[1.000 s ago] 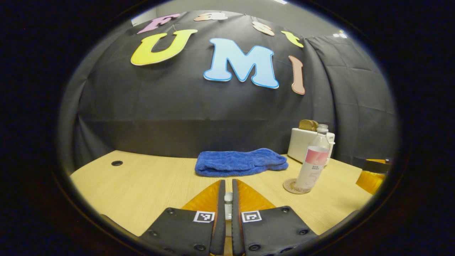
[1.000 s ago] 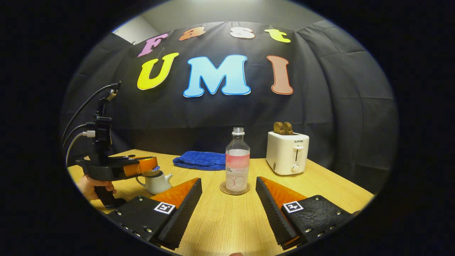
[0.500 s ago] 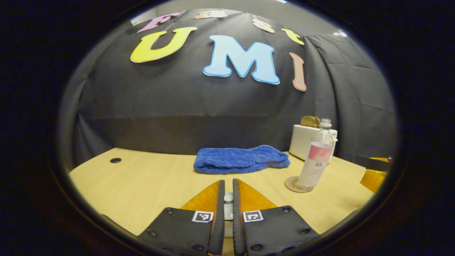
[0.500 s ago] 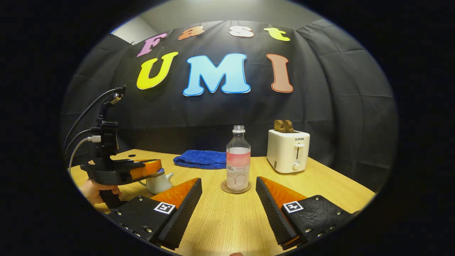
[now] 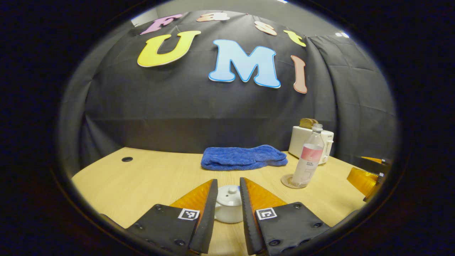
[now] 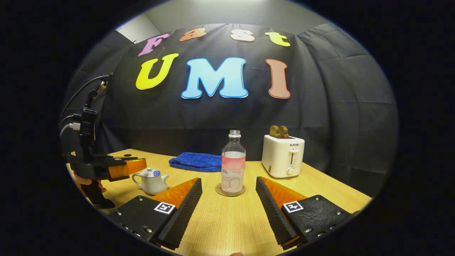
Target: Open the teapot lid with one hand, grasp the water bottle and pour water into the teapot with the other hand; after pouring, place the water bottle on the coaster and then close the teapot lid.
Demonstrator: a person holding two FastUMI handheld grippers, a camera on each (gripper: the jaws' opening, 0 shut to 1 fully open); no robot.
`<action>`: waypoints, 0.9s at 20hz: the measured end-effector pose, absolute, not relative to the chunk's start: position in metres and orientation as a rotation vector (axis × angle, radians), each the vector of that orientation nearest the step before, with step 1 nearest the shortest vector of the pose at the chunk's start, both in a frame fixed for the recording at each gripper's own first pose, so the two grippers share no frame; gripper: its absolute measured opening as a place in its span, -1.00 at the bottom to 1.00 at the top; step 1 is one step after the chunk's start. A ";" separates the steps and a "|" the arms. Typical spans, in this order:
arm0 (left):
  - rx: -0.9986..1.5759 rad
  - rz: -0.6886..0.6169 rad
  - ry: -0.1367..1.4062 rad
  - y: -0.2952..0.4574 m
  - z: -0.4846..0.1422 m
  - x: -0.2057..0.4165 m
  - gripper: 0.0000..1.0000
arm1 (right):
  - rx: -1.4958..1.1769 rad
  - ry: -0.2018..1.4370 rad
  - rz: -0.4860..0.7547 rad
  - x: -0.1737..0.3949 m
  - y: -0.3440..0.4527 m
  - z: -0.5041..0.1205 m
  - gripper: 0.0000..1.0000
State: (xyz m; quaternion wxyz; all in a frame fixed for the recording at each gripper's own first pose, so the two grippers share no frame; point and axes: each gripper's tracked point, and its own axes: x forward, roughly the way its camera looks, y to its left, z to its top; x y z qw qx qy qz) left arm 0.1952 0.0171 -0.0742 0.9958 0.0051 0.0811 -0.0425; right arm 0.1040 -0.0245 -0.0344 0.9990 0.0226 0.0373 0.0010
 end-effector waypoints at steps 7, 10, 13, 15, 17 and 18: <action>0.012 -0.023 0.119 0.032 -0.054 0.109 0.05 | 0.040 0.033 -0.017 0.063 -0.031 -0.009 0.89; 0.015 0.006 0.094 0.036 -0.047 0.073 0.14 | 0.017 0.020 -0.025 0.043 -0.035 -0.002 0.89; 0.021 0.026 0.068 0.036 -0.035 0.042 0.22 | -0.024 0.012 -0.034 0.027 -0.036 0.002 0.89; 0.030 0.028 0.046 0.032 -0.027 0.028 0.27 | -0.039 0.007 -0.026 0.019 -0.033 0.004 0.89; 0.027 0.016 0.033 0.023 -0.021 0.016 0.34 | -0.046 0.002 -0.022 0.014 -0.032 0.004 0.89; 0.028 0.006 0.029 0.019 -0.019 0.013 0.34 | -0.045 -0.002 -0.023 0.013 -0.032 0.006 0.89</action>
